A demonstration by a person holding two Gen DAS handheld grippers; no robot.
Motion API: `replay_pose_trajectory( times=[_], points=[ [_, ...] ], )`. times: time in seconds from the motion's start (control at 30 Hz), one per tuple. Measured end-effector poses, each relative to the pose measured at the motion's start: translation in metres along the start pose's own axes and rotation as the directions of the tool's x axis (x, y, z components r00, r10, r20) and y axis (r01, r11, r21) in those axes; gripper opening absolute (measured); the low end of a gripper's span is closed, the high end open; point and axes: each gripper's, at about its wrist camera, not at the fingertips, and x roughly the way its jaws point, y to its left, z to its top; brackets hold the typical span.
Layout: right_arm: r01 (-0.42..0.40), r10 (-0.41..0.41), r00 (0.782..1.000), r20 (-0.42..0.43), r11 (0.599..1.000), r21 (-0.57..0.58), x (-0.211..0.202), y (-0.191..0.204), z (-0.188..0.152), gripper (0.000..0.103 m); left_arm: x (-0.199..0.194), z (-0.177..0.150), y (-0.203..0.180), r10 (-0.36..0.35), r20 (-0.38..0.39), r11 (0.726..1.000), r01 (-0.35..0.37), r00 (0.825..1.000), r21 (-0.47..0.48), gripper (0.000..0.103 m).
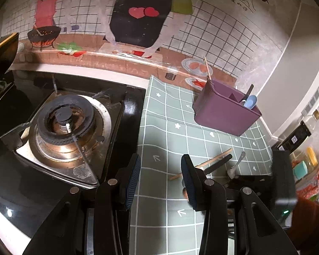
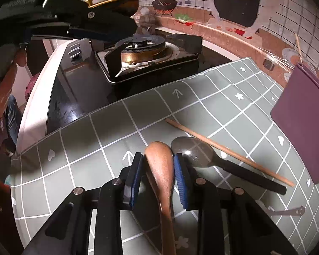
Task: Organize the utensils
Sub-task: 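Lift the wooden spoon with the right tool while the left tool grasps a metal spoon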
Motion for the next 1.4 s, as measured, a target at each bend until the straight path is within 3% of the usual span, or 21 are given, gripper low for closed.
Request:
replay_pose_trajectory(
  times=[0.1, 0.27, 0.43, 0.57, 0.7, 0.93, 1.1, 1.27, 1.33, 1.4],
  points=[
    [0.043, -0.047, 0.997, 0.067, 0.997, 0.067, -0.019, -0.011, -0.005, 0.027, 0.009, -0.001, -0.008, -0.005, -0.014, 1.000, 0.005, 1.000, 0.024, 0.041],
    [0.074, -0.130, 0.975, 0.182, 0.956, 0.285, -0.069, -0.044, -0.025, 0.027, 0.030, -0.006, -0.040, -0.096, -0.071, 0.987, 0.104, 0.993, 0.121, 0.041],
    [0.084, -0.252, 0.925, 0.283, 0.865, 0.495, -0.135, -0.081, -0.059, 0.027, 0.052, -0.017, -0.099, -0.172, -0.143, 0.937, 0.207, 0.975, 0.281, 0.041],
    [0.117, -0.361, 0.875, 0.323, 0.805, 0.582, -0.177, -0.098, -0.079, 0.027, 0.076, -0.033, -0.142, -0.158, -0.187, 0.900, 0.219, 0.970, 0.377, 0.041],
    [0.111, -0.412, 0.843, 0.346, 0.762, 0.638, -0.202, -0.110, -0.092, 0.027, 0.107, -0.049, -0.170, -0.102, -0.217, 0.877, 0.191, 0.971, 0.441, 0.041],
    [0.111, -0.448, 0.829, 0.334, 0.719, 0.687, -0.217, -0.117, -0.117, 0.027, 0.127, -0.056, -0.187, -0.047, -0.207, 0.874, 0.141, 0.977, 0.466, 0.041],
    [0.114, -0.465, 0.820, 0.333, 0.703, 0.702, -0.224, -0.120, -0.126, 0.027, 0.135, -0.054, -0.182, -0.012, -0.197, 0.891, 0.100, 0.980, 0.443, 0.040],
    [0.123, -0.473, 0.816, 0.333, 0.704, 0.700, -0.227, -0.121, -0.124, 0.027, 0.135, -0.055, -0.176, -0.036, -0.189, 0.908, 0.111, 0.981, 0.403, 0.028],
    [0.125, -0.472, 0.817, 0.331, 0.705, 0.698, -0.226, -0.120, -0.122, 0.027, 0.132, -0.055, -0.174, -0.040, -0.170, 0.911, 0.106, 0.985, 0.399, 0.013],
    [0.129, -0.473, 0.817, 0.330, 0.707, 0.695, -0.226, -0.120, -0.120, 0.027, 0.129, -0.054, -0.172, -0.056, -0.165, 0.916, 0.116, 0.985, 0.385, 0.009]
  ],
)
